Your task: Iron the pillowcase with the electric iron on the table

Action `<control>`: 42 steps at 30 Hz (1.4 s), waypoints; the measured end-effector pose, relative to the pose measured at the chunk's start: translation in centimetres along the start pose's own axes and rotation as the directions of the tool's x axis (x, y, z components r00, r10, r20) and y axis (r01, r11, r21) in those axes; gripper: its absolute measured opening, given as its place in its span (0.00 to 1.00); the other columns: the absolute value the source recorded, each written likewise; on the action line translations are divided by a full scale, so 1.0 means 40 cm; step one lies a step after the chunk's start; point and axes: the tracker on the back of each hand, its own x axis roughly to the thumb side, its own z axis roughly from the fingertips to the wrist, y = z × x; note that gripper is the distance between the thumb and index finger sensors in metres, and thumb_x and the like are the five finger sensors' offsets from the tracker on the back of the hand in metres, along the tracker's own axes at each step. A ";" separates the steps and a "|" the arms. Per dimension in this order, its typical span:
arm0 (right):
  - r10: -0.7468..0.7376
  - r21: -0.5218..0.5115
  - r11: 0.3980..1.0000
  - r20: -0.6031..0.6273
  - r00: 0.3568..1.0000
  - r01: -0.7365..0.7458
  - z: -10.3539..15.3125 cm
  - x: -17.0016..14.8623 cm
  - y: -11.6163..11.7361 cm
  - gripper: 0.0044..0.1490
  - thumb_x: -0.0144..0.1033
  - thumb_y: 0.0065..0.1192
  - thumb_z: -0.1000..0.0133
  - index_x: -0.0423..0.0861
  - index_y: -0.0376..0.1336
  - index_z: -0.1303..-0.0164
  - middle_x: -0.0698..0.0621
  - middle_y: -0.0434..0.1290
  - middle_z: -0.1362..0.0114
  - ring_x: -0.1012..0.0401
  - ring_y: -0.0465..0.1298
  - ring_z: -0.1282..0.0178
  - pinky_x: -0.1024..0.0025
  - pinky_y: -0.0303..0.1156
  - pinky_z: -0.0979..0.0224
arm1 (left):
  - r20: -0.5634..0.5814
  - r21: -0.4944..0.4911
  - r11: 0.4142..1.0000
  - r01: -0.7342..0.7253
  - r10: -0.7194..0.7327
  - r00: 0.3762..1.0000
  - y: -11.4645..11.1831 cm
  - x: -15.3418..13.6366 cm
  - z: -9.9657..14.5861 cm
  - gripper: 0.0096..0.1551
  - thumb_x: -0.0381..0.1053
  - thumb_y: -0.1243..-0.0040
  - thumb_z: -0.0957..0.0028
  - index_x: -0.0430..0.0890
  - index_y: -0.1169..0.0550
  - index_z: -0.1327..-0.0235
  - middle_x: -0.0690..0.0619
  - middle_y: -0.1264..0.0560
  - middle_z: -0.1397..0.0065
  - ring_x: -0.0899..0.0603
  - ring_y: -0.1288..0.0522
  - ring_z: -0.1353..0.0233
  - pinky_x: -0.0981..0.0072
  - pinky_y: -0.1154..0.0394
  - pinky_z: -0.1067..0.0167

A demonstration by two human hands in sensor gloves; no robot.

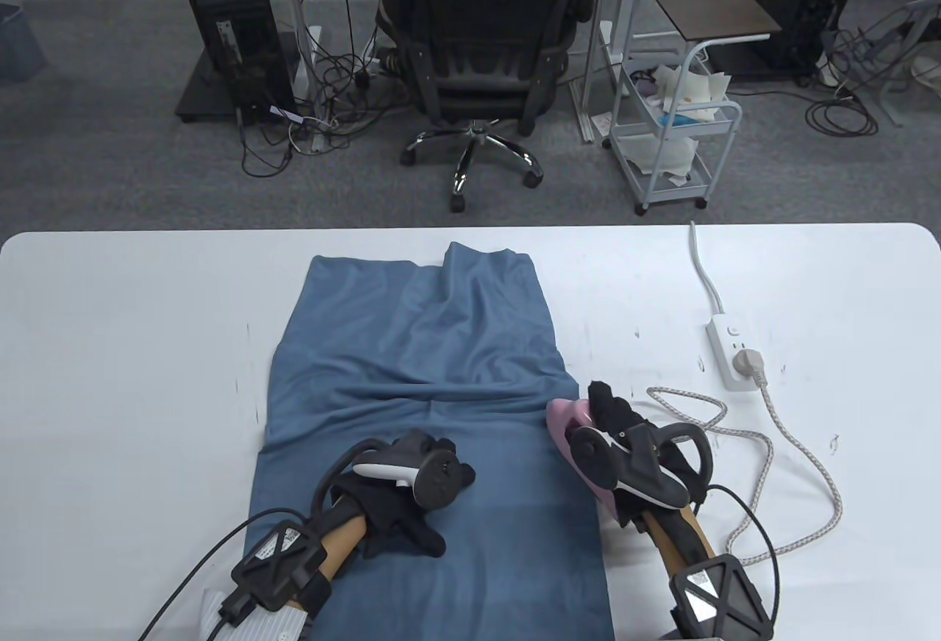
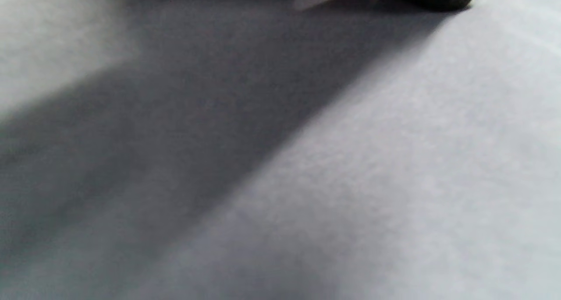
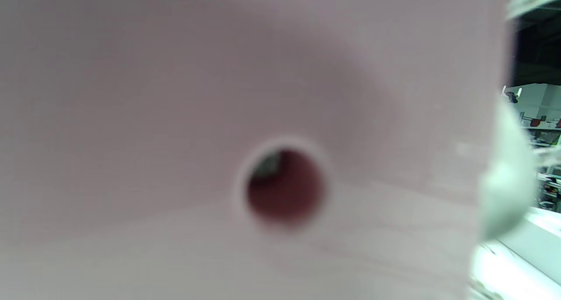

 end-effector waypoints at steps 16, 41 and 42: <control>-0.011 -0.045 0.999 0.202 0.979 0.020 0.023 0.121 -0.043 0.47 0.54 0.47 0.42 0.30 0.54 0.25 0.50 0.76 0.45 0.66 0.80 0.65 0.74 0.81 0.60 | -0.044 0.048 0.990 0.135 -0.133 0.990 -0.010 0.059 0.133 0.65 0.73 0.54 0.51 0.43 0.69 0.19 0.30 0.70 0.17 0.21 0.64 0.19 0.28 0.55 0.25; 0.044 0.018 0.998 0.366 0.930 -0.054 -0.064 0.325 0.064 0.45 0.54 0.41 0.40 0.34 0.53 0.23 0.50 0.76 0.46 0.66 0.80 0.66 0.75 0.81 0.61 | -0.392 0.012 0.989 -0.145 0.138 0.909 -0.184 -0.218 0.249 0.72 0.74 0.54 0.57 0.39 0.72 0.21 0.31 0.74 0.18 0.23 0.67 0.18 0.28 0.59 0.25; 0.065 0.020 0.997 0.321 0.945 -0.075 -0.076 0.305 0.070 0.44 0.54 0.40 0.40 0.34 0.53 0.23 0.50 0.76 0.46 0.66 0.80 0.66 0.74 0.81 0.61 | -0.392 0.013 0.989 -0.145 0.139 0.909 -0.183 -0.218 0.250 0.72 0.74 0.54 0.58 0.39 0.72 0.21 0.31 0.74 0.18 0.23 0.68 0.19 0.28 0.59 0.25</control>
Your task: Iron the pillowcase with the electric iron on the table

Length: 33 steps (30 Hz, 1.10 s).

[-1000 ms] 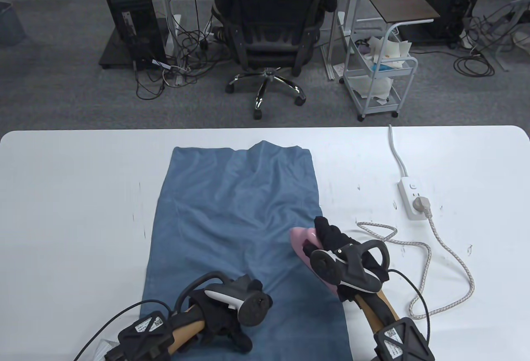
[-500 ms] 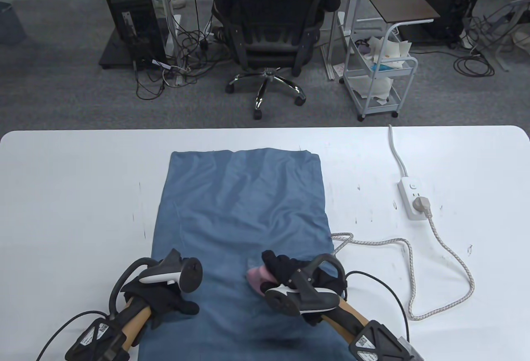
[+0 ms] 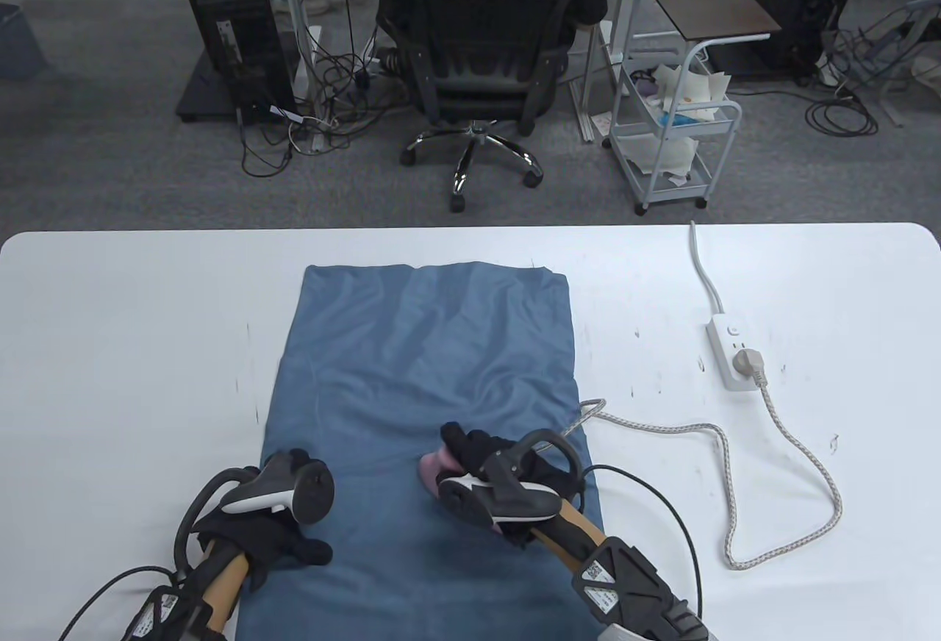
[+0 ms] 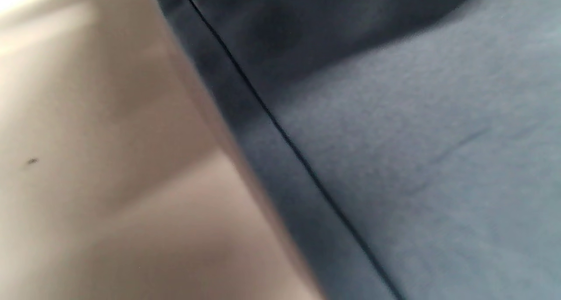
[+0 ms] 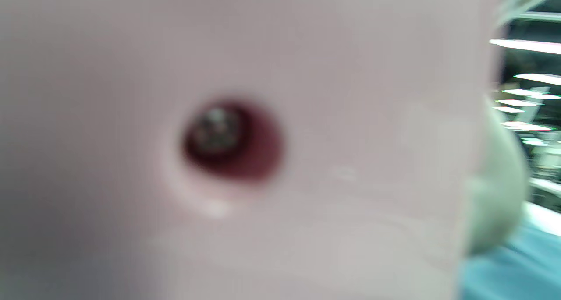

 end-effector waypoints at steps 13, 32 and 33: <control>-0.010 0.076 0.997 -0.100 0.995 0.018 0.013 -0.073 0.011 0.45 0.54 0.40 0.40 0.35 0.51 0.22 0.49 0.76 0.44 0.65 0.80 0.64 0.72 0.80 0.59 | -0.006 -0.022 0.998 -0.055 0.055 0.998 -0.005 -0.006 0.000 0.71 0.75 0.54 0.58 0.41 0.74 0.24 0.32 0.76 0.20 0.19 0.71 0.22 0.26 0.61 0.27; 0.065 0.045 0.997 -0.124 0.990 -0.059 0.059 -0.096 0.004 0.45 0.54 0.42 0.40 0.33 0.53 0.23 0.49 0.77 0.46 0.65 0.80 0.66 0.73 0.81 0.60 | -0.001 -0.020 0.998 -0.063 0.063 0.998 -0.007 -0.012 0.002 0.71 0.75 0.54 0.58 0.41 0.74 0.24 0.32 0.78 0.21 0.19 0.71 0.22 0.26 0.61 0.27; 0.035 0.067 0.997 -0.103 0.994 -0.029 0.062 -0.082 0.000 0.45 0.54 0.41 0.40 0.33 0.53 0.23 0.49 0.77 0.46 0.65 0.80 0.66 0.73 0.81 0.60 | 0.000 -0.019 0.998 -0.062 0.062 0.998 -0.008 -0.012 0.003 0.71 0.75 0.54 0.58 0.41 0.74 0.24 0.32 0.78 0.21 0.19 0.71 0.22 0.25 0.61 0.27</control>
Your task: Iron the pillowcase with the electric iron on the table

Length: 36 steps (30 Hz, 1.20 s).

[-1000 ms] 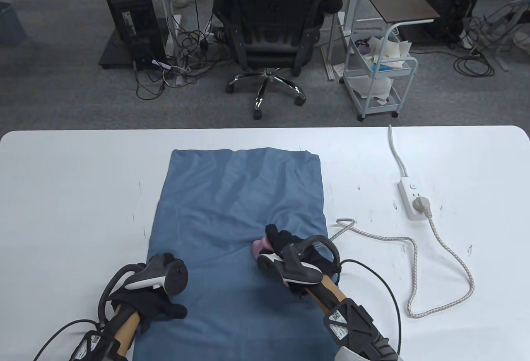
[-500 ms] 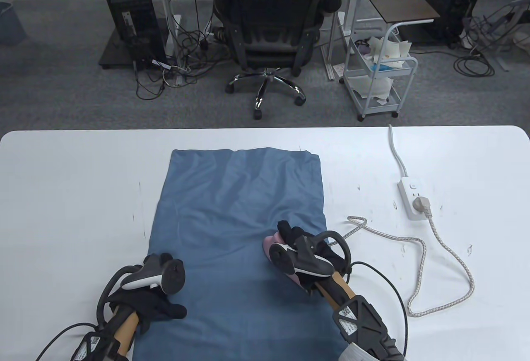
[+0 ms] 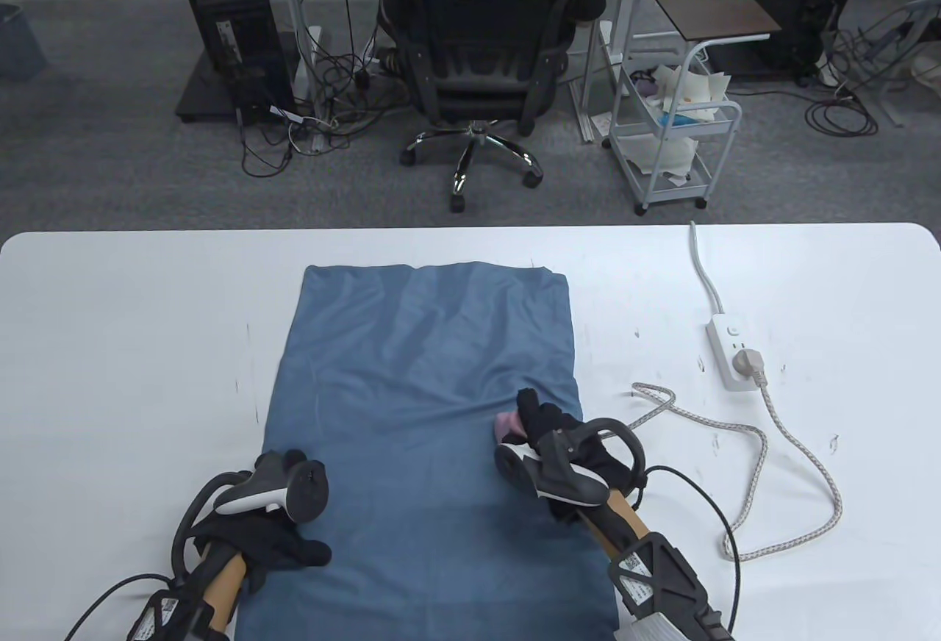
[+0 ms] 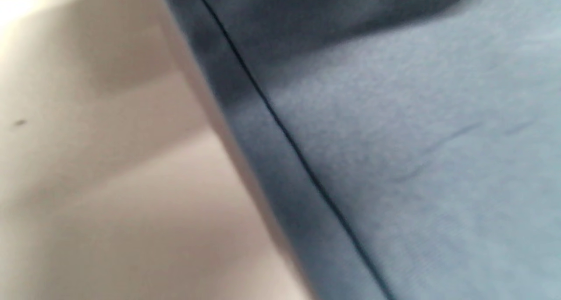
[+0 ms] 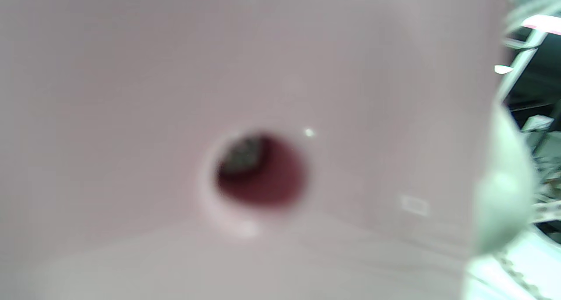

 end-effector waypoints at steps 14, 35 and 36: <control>0.103 0.062 0.994 -0.266 0.958 -0.090 -0.008 -0.134 0.048 0.45 0.53 0.40 0.39 0.31 0.52 0.22 0.48 0.76 0.45 0.64 0.80 0.65 0.72 0.81 0.60 | -0.007 -0.007 1.000 0.004 -0.005 1.000 0.000 -0.001 0.001 0.71 0.75 0.54 0.58 0.41 0.74 0.24 0.32 0.78 0.21 0.19 0.71 0.22 0.26 0.60 0.27; 0.086 0.000 0.996 -0.176 0.981 -0.087 0.034 -0.104 0.030 0.45 0.53 0.42 0.40 0.32 0.54 0.24 0.49 0.77 0.46 0.65 0.81 0.66 0.73 0.81 0.61 | -0.002 -0.009 1.000 0.024 -0.024 1.000 0.001 0.003 0.001 0.71 0.75 0.55 0.58 0.40 0.74 0.23 0.31 0.76 0.20 0.19 0.70 0.22 0.26 0.60 0.27; 0.096 -0.008 0.995 -0.170 0.981 -0.098 0.036 -0.105 0.027 0.45 0.53 0.43 0.41 0.32 0.55 0.24 0.49 0.77 0.47 0.64 0.81 0.67 0.72 0.81 0.61 | 0.005 -0.007 1.000 0.014 -0.014 1.000 0.001 0.002 -0.001 0.71 0.75 0.54 0.57 0.40 0.74 0.23 0.30 0.76 0.21 0.19 0.70 0.22 0.26 0.60 0.27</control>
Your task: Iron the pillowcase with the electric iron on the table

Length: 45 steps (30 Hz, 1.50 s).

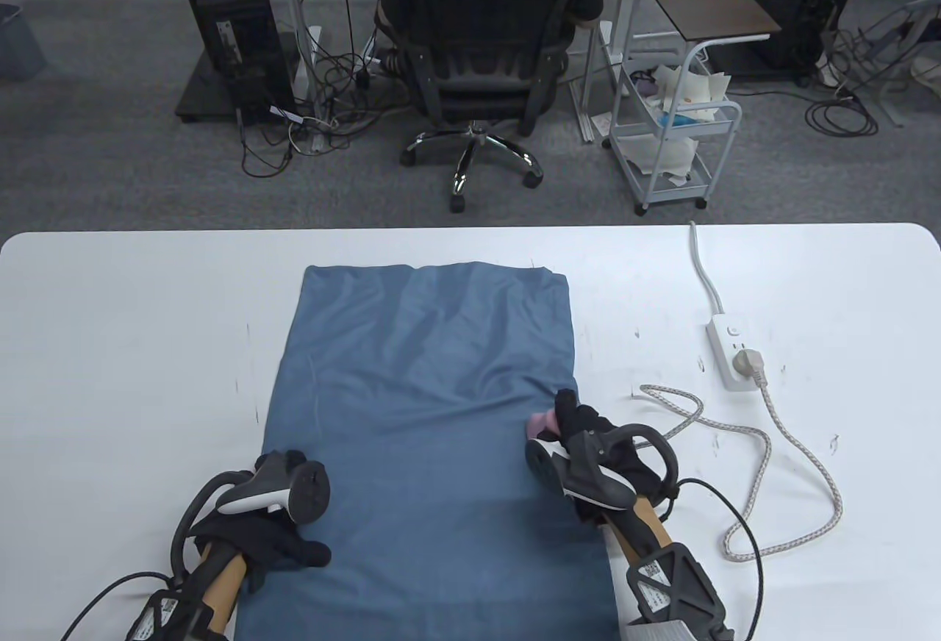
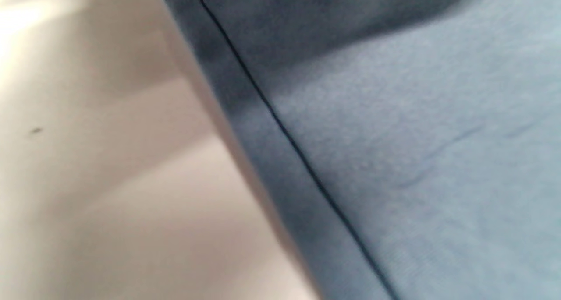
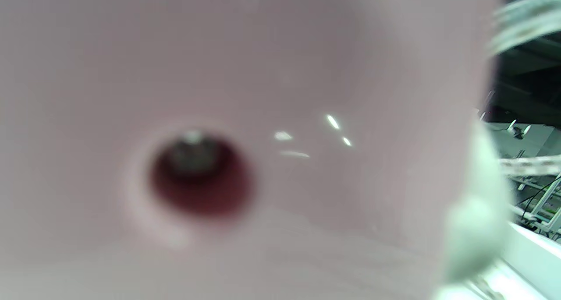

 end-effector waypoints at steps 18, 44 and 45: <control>-0.094 -0.095 0.977 0.603 0.792 0.189 -0.021 0.463 -0.187 0.44 0.54 0.43 0.41 0.34 0.55 0.24 0.50 0.78 0.46 0.65 0.81 0.67 0.73 0.82 0.61 | -0.037 0.044 0.998 -0.040 0.042 0.998 -0.003 -0.036 0.015 0.67 0.70 0.52 0.54 0.41 0.70 0.21 0.33 0.73 0.18 0.25 0.68 0.19 0.34 0.64 0.27; -0.120 0.004 0.992 0.302 0.946 0.124 -0.175 0.384 -0.097 0.45 0.54 0.42 0.41 0.34 0.54 0.23 0.50 0.77 0.45 0.64 0.81 0.65 0.72 0.81 0.59 | -0.040 0.035 0.997 -0.064 0.065 0.997 -0.004 -0.041 0.016 0.67 0.70 0.52 0.54 0.41 0.70 0.21 0.34 0.73 0.19 0.25 0.68 0.19 0.32 0.63 0.27; -0.114 0.003 0.993 0.297 0.948 0.119 -0.178 0.380 -0.095 0.45 0.54 0.42 0.41 0.34 0.54 0.23 0.50 0.77 0.45 0.65 0.81 0.65 0.72 0.81 0.59 | -0.039 0.035 0.997 -0.063 0.064 0.997 -0.004 -0.041 0.016 0.67 0.70 0.52 0.54 0.41 0.70 0.21 0.34 0.73 0.19 0.25 0.68 0.19 0.32 0.63 0.27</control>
